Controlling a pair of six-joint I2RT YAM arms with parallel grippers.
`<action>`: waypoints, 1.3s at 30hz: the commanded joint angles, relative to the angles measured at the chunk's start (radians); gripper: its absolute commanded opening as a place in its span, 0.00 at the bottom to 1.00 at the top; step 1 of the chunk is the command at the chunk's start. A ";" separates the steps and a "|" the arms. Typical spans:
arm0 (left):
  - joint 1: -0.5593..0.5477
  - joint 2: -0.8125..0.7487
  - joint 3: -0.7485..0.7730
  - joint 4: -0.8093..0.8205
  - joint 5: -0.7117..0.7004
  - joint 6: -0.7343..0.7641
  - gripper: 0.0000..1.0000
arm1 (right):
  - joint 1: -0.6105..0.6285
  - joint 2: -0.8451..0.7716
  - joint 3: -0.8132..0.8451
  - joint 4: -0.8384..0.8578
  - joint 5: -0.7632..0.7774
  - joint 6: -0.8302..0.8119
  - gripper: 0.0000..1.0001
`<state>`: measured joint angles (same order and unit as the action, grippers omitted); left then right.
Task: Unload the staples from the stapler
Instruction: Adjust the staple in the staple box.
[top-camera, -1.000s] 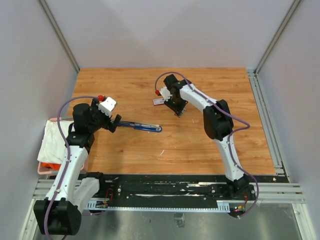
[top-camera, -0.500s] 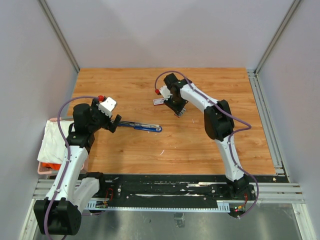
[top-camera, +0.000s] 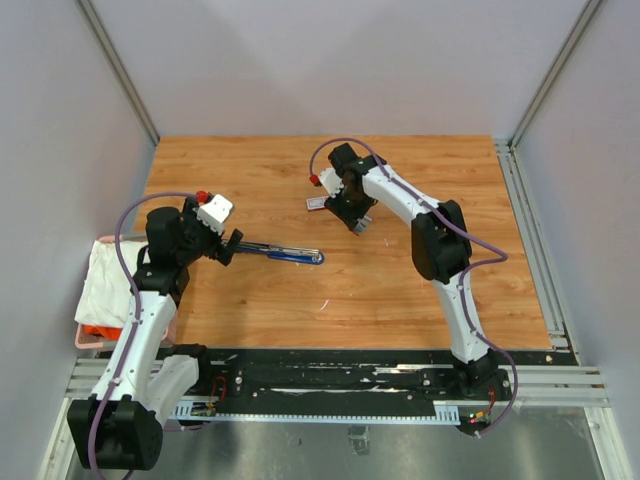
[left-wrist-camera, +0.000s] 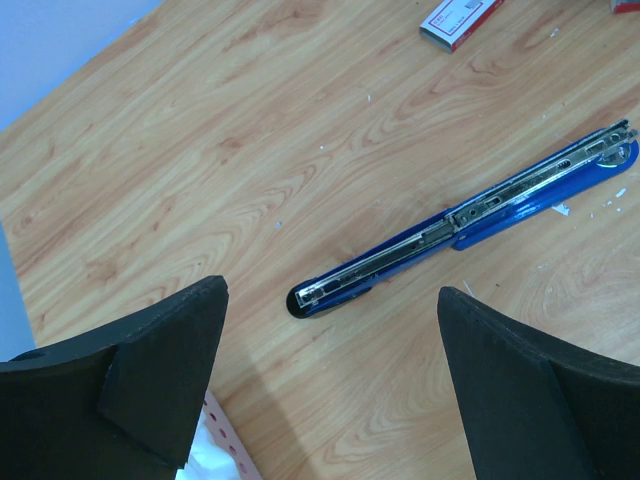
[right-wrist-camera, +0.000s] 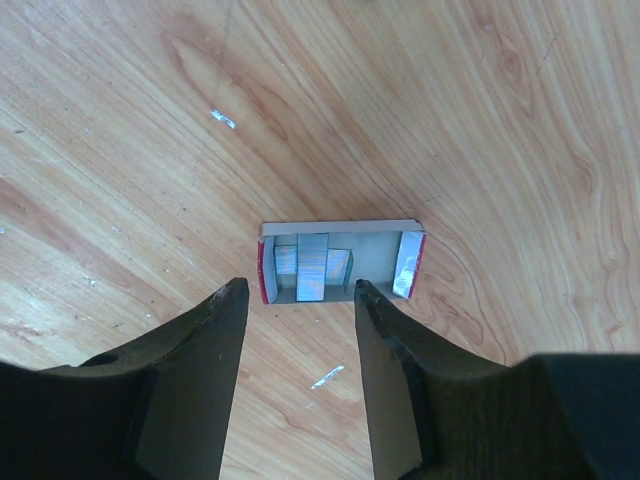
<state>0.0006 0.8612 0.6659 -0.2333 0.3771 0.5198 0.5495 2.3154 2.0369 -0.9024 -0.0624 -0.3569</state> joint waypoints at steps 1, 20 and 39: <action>0.007 0.004 -0.008 0.026 0.005 0.013 0.98 | 0.010 -0.034 -0.024 -0.014 -0.032 0.025 0.49; 0.007 0.004 -0.012 0.029 0.006 0.014 0.98 | 0.011 -0.006 -0.059 0.005 -0.036 0.037 0.46; 0.007 0.002 -0.014 0.028 0.008 0.016 0.98 | 0.010 0.019 -0.057 0.020 -0.027 0.038 0.46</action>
<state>0.0006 0.8631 0.6598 -0.2325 0.3771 0.5201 0.5495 2.3173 1.9869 -0.8795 -0.0868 -0.3325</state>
